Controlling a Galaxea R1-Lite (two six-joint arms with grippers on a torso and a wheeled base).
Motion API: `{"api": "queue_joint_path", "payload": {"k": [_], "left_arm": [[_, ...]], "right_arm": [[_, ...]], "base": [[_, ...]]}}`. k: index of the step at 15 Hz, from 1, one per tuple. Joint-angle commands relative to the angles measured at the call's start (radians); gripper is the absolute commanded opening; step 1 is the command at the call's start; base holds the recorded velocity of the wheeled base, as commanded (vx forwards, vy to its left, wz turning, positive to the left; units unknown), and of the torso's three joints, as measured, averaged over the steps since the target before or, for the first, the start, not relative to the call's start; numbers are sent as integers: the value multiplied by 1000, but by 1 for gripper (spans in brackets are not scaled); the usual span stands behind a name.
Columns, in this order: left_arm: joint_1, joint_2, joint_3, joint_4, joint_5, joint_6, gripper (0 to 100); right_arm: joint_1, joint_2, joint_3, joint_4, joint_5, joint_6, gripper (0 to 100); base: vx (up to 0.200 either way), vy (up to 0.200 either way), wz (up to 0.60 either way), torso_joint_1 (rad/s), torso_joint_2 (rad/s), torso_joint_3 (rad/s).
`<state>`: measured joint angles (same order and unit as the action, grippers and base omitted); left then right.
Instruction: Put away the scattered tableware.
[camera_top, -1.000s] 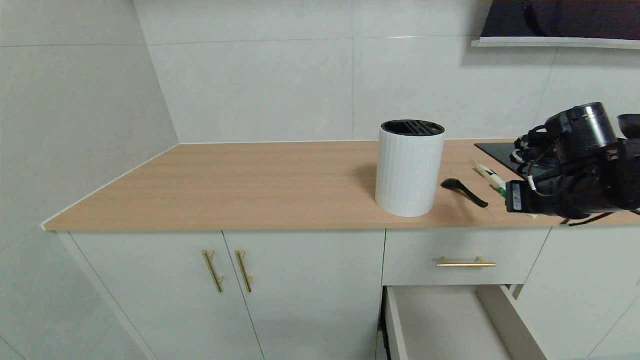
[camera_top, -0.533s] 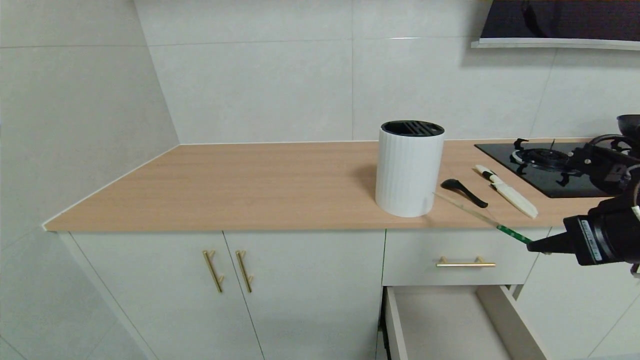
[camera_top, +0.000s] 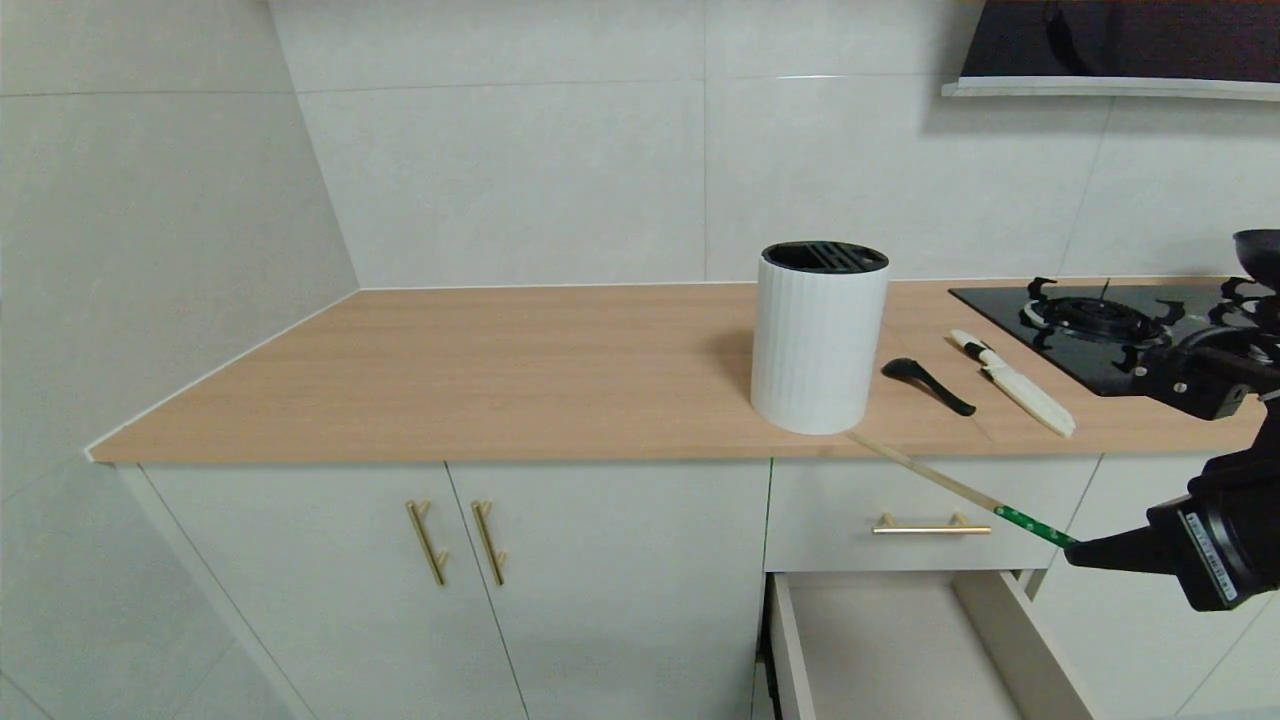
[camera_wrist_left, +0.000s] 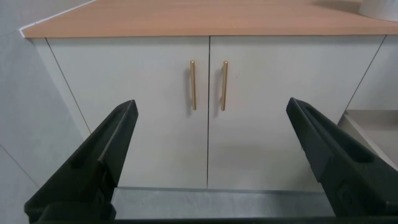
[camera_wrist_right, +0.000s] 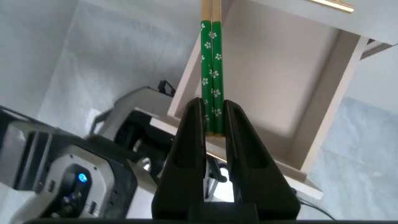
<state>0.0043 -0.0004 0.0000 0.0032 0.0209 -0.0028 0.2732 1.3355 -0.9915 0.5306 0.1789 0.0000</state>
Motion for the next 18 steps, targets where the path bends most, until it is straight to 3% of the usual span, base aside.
{"api": "queue_joint_path", "payload": {"k": [1, 8, 18], "left_arm": [[0, 0, 0, 0, 1, 0, 100], [0, 0, 0, 0, 1, 0, 100], [0, 0, 0, 0, 1, 0, 100]], "right_arm": [[3, 25, 14, -4, 2, -2, 0], [15, 67, 33, -6, 4, -34, 0], [17, 109, 37, -11, 2, -35, 0]], "base": [[0, 0, 0, 0, 0, 0], [0, 0, 0, -11, 27, 14], [0, 0, 0, -172, 449, 266]]}}
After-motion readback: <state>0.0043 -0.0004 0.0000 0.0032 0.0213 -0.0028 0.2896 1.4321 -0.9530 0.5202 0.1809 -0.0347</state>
